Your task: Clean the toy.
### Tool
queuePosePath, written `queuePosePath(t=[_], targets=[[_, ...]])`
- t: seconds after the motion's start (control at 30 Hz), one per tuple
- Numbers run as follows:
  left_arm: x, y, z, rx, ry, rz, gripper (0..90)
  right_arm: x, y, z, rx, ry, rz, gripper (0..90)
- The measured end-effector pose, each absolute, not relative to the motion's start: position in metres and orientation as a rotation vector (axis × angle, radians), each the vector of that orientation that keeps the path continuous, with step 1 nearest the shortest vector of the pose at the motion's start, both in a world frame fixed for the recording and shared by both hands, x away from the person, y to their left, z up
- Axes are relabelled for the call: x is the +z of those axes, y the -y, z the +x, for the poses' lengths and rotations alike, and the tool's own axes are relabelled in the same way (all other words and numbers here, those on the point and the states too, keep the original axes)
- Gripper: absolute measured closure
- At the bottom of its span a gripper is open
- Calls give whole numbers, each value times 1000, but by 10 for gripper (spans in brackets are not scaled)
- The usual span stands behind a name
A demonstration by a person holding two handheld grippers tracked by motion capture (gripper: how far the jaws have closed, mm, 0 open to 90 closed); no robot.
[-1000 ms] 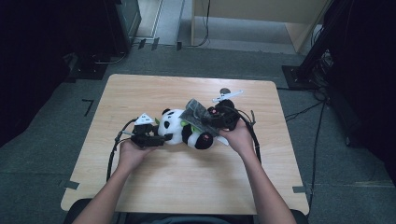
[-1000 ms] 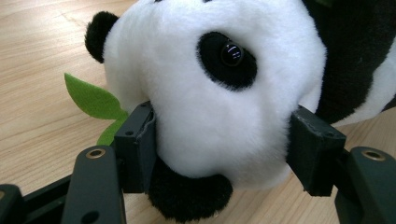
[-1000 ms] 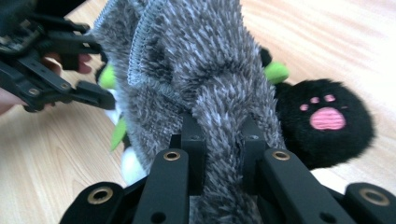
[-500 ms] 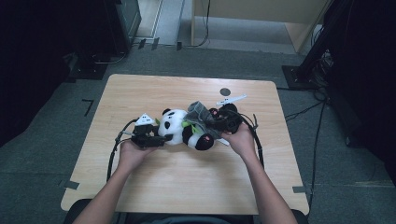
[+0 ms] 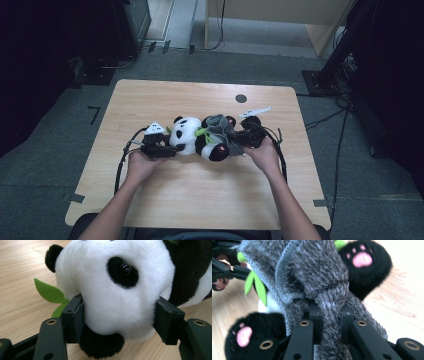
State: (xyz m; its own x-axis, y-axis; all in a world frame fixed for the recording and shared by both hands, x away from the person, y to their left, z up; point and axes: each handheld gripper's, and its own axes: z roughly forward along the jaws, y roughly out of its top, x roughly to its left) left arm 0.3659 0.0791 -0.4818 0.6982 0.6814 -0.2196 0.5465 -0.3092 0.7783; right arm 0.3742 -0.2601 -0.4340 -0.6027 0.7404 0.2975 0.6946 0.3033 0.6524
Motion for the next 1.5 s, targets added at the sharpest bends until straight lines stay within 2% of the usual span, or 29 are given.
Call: queuePosePath(t=[0.93,1.5], targets=[[-482,-81,367,176,-946,1981,345,-482,293,369,1039,-2511,1574,792],[-482,-81,368,174,-947,1979,344,-483,315,371,973,-2471,1647,791]])
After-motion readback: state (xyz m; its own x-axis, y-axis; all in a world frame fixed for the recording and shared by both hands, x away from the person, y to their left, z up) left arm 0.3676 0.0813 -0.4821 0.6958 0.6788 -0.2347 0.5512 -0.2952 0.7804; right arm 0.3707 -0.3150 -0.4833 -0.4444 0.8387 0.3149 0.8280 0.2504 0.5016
